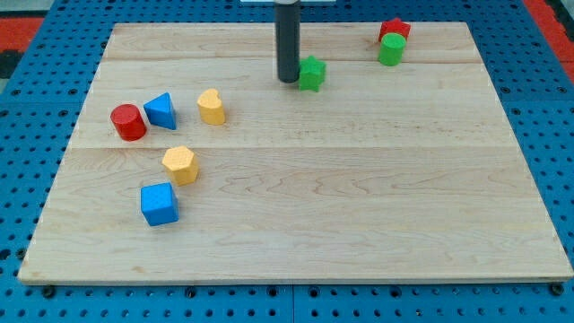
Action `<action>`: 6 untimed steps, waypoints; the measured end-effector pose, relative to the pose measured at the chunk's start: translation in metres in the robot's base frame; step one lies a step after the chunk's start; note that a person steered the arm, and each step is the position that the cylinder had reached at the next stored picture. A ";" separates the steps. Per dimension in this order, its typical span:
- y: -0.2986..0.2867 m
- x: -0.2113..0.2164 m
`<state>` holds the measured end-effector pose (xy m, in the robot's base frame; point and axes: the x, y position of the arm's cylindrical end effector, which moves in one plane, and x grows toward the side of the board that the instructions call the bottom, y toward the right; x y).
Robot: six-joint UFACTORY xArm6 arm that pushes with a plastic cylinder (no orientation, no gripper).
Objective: Move the green star to the bottom right of the green circle
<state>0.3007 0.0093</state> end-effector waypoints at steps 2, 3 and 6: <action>0.013 -0.016; 0.096 -0.014; 0.082 0.050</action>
